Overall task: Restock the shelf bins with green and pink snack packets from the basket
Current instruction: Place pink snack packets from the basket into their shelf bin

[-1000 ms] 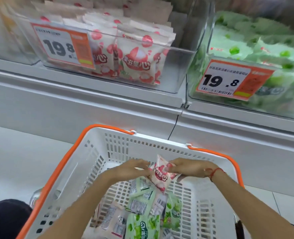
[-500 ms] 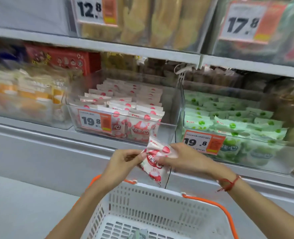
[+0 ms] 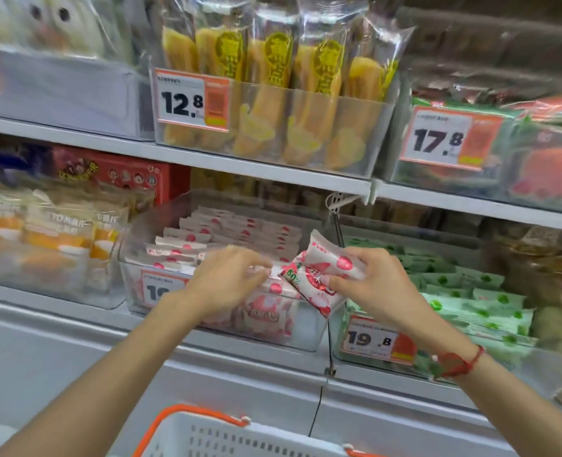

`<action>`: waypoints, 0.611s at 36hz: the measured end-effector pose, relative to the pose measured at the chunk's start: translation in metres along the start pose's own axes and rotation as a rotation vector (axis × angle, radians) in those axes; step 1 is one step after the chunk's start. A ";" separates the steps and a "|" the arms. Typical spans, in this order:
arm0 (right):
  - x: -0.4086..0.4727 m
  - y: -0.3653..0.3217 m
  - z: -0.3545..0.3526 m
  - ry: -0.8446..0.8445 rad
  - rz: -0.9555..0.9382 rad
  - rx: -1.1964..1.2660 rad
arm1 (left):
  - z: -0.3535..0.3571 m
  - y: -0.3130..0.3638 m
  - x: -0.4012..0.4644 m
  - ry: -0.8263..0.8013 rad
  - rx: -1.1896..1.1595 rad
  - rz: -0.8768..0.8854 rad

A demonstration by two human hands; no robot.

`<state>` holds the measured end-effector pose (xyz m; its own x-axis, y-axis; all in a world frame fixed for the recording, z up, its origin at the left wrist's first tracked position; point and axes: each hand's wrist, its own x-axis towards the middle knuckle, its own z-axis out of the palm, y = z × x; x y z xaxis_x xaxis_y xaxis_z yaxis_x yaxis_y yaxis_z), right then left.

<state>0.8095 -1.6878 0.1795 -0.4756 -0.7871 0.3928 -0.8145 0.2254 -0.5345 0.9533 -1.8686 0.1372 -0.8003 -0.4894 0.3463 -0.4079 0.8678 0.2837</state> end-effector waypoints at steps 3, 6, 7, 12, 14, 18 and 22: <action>0.004 0.005 0.005 0.026 -0.018 -0.025 | 0.004 -0.004 0.005 -0.159 0.063 0.010; 0.010 0.007 0.010 0.051 -0.008 0.006 | 0.001 -0.006 0.010 -0.068 0.092 -0.003; 0.013 0.006 0.012 0.064 0.001 0.024 | -0.001 -0.006 0.013 -0.014 0.115 -0.009; 0.044 -0.002 0.026 0.133 0.013 0.027 | 0.005 0.000 0.047 0.068 0.102 -0.023; 0.064 -0.003 0.033 0.142 0.073 0.025 | 0.012 0.004 0.066 -0.055 0.115 -0.032; 0.103 0.003 0.047 0.130 0.124 -0.182 | 0.032 0.008 0.094 -0.268 0.142 -0.068; 0.131 0.012 0.061 0.089 0.084 -0.455 | 0.040 0.014 0.102 -0.417 0.164 -0.121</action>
<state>0.7574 -1.8236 0.1788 -0.5565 -0.7075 0.4355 -0.8255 0.5304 -0.1930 0.8487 -1.9030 0.1404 -0.8374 -0.5409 -0.0788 -0.5465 0.8252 0.1428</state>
